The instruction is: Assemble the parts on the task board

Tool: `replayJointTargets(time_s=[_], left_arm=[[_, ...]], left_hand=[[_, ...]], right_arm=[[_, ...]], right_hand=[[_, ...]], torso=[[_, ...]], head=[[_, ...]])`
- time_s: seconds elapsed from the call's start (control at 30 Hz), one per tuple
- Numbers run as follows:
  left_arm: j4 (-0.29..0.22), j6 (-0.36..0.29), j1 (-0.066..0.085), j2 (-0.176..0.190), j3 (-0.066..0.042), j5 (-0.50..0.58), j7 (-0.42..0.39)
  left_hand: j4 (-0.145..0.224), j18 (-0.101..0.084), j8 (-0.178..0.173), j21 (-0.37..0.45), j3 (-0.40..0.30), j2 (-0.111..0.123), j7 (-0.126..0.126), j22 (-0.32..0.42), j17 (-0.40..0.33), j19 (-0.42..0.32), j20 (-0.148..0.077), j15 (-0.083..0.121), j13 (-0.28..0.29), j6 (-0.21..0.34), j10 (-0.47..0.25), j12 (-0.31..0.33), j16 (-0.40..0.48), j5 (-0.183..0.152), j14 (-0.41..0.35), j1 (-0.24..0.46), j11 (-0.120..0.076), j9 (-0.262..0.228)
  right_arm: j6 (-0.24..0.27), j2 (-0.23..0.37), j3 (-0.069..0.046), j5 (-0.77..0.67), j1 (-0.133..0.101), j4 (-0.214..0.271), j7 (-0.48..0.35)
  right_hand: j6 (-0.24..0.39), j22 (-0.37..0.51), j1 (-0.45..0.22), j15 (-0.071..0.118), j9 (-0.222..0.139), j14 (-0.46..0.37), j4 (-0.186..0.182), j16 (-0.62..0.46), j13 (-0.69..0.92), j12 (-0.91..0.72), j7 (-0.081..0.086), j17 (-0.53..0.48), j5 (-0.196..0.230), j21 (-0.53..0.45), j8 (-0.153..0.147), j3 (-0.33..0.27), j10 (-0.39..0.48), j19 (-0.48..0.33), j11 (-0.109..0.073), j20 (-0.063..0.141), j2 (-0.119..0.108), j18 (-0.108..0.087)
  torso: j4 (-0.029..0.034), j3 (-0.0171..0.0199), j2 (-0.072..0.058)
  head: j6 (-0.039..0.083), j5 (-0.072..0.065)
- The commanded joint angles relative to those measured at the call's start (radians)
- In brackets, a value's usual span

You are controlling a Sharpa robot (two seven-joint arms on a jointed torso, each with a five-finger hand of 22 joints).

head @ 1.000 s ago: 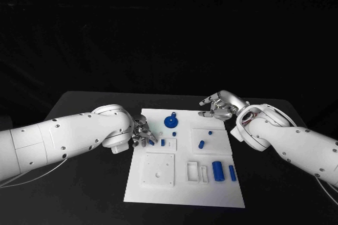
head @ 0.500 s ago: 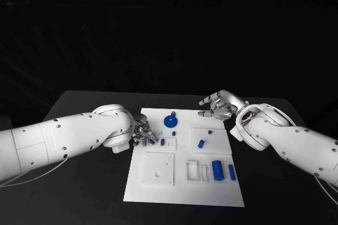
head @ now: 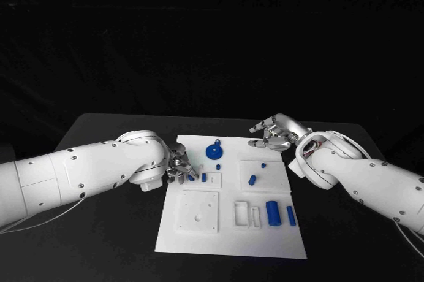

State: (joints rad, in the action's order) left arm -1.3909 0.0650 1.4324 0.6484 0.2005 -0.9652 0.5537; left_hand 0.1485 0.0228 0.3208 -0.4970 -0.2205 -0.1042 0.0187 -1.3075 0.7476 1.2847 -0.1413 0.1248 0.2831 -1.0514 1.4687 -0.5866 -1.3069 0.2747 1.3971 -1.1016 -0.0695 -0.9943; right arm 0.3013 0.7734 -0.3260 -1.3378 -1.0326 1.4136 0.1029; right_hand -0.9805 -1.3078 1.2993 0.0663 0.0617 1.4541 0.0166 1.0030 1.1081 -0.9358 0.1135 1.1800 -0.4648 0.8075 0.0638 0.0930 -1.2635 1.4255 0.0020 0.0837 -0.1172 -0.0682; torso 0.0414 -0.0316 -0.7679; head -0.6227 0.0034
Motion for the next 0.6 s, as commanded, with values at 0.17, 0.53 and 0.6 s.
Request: replayJointTargets(time_s=[0.17, 0.53, 0.6], left_arm=[[-0.001, 0.044, -0.005, 0.000, 0.003, -0.001, -0.004], [0.009, 0.047, -0.005, -0.003, 0.003, -0.004, -0.010], [0.011, 0.049, -0.005, -0.004, 0.003, -0.004, -0.010]], left_hand=[[0.013, 0.003, -0.004, -0.005, -0.015, -0.001, -0.039, -0.018, 0.002, 0.004, 0.001, 0.001, -0.001, -0.043, 0.045, -0.005, 0.004, 0.001, 0.006, -0.016, -0.006, -0.012], [0.008, 0.005, -0.007, -0.005, -0.012, 0.000, -0.039, -0.019, 0.004, 0.003, 0.002, 0.000, -0.003, -0.044, 0.045, -0.004, 0.006, -0.001, 0.005, -0.024, -0.006, -0.010], [0.007, 0.005, -0.007, -0.005, -0.012, -0.001, -0.039, -0.019, 0.004, 0.003, 0.002, 0.000, -0.003, -0.045, 0.045, -0.004, 0.006, -0.003, 0.005, -0.024, -0.006, -0.011]], right_arm=[[-0.010, 0.001, 0.000, -0.002, 0.002, 0.001, -0.004], [-0.011, 0.001, 0.000, -0.002, 0.004, 0.001, -0.005], [-0.011, 0.000, 0.000, -0.002, 0.004, 0.000, -0.006]], right_hand=[[-0.001, -0.098, -0.008, 0.000, -0.001, -0.001, -0.002, -0.006, 0.000, 0.003, 0.002, -0.001, -0.002, -0.004, -0.003, 0.006, 0.007, 0.004, -0.001, 0.000, 0.002, -0.003], [-0.001, -0.098, -0.008, 0.000, -0.001, -0.001, -0.002, -0.006, 0.000, 0.003, 0.002, -0.001, -0.002, -0.004, -0.003, 0.006, 0.007, 0.004, -0.001, 0.000, 0.002, -0.003], [-0.001, -0.098, -0.008, 0.000, -0.001, -0.001, -0.002, -0.006, 0.000, 0.003, 0.002, -0.001, -0.002, -0.004, -0.003, 0.006, 0.007, 0.004, -0.001, 0.000, 0.002, -0.003]], torso=[[-0.0011, 0.0001, -0.001], [0.0005, -0.0004, 0.000], [-0.0004, -0.0003, 0.000]], head=[[-0.001, -0.001], [-0.003, -0.002], [-0.004, -0.001]])
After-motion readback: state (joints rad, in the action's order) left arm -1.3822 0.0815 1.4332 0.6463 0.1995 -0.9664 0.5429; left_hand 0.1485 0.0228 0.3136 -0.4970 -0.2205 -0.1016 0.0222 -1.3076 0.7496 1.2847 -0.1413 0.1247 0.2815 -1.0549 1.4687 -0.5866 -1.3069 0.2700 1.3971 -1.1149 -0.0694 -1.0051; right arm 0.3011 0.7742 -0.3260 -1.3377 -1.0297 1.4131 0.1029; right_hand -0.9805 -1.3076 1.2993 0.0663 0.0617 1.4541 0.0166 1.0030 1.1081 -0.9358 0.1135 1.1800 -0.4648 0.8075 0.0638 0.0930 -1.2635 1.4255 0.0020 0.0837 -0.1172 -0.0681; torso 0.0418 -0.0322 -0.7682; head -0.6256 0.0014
